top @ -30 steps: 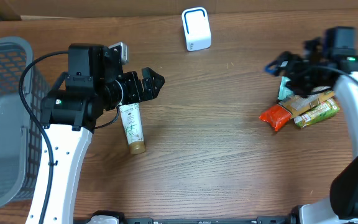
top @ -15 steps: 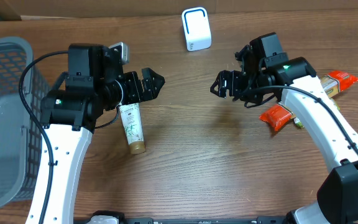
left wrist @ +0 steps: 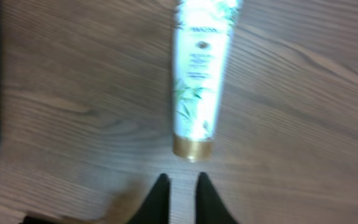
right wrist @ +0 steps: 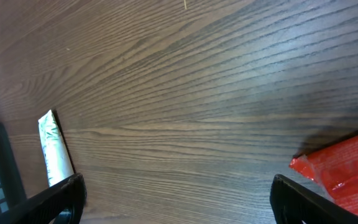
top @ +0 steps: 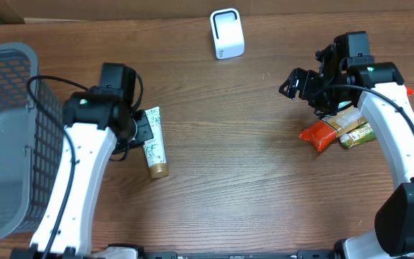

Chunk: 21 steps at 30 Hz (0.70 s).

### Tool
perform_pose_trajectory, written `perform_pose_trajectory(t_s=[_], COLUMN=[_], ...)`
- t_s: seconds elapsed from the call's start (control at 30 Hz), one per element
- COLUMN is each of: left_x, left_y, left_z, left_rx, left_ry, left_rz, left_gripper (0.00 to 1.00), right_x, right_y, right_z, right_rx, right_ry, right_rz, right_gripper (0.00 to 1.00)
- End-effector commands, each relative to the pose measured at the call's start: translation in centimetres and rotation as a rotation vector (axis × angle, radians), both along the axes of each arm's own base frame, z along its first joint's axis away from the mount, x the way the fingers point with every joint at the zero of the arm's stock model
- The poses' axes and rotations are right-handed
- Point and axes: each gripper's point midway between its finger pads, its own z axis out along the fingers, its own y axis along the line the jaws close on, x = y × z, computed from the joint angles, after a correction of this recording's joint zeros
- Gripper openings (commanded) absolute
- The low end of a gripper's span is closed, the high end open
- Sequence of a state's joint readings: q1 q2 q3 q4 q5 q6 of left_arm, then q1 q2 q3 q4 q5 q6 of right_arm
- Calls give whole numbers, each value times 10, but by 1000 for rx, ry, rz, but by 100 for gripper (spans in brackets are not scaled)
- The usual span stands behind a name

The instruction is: Scan the item barcode

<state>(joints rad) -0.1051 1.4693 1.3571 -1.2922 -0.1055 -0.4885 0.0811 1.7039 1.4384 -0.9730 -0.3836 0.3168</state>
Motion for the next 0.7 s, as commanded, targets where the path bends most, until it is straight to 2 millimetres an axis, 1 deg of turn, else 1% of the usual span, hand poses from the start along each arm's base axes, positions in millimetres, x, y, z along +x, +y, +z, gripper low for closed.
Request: perform_pose_trajectory(t_s=[0.0, 0.07, 0.2, 0.3, 0.4, 0.53, 0.6, 0.67], left_x=[3, 3, -2, -3, 0, 6, 10, 15], left_y=[17, 17, 19, 21, 29, 26, 19, 5], left_z=[-31, -51, -89, -110, -124, -142, -151, -158], left_rx=[94, 96, 111, 133, 187, 177, 136, 68], left_ry=[37, 68, 151, 200, 220, 234, 242, 244], left_rz=[116, 136, 177, 198, 236, 231, 205, 145], left_gripper=[4, 4, 4, 4, 4, 4, 4, 4], right_x=[4, 3, 1, 1, 1, 1, 1, 2], right_y=[-3, -6, -11, -12, -12, -12, -12, -13], right_z=[5, 3, 0, 0, 0, -1, -1, -1], right_rx=[-22, -43, -72, -75, -75, -76, -77, -79], right_ry=[-20, -13, -1, -1, -1, -1, -1, -1], right_rz=[2, -6, -16, -18, -18, -17, -18, -19], right_gripper=[95, 95, 95, 95, 95, 95, 95, 95])
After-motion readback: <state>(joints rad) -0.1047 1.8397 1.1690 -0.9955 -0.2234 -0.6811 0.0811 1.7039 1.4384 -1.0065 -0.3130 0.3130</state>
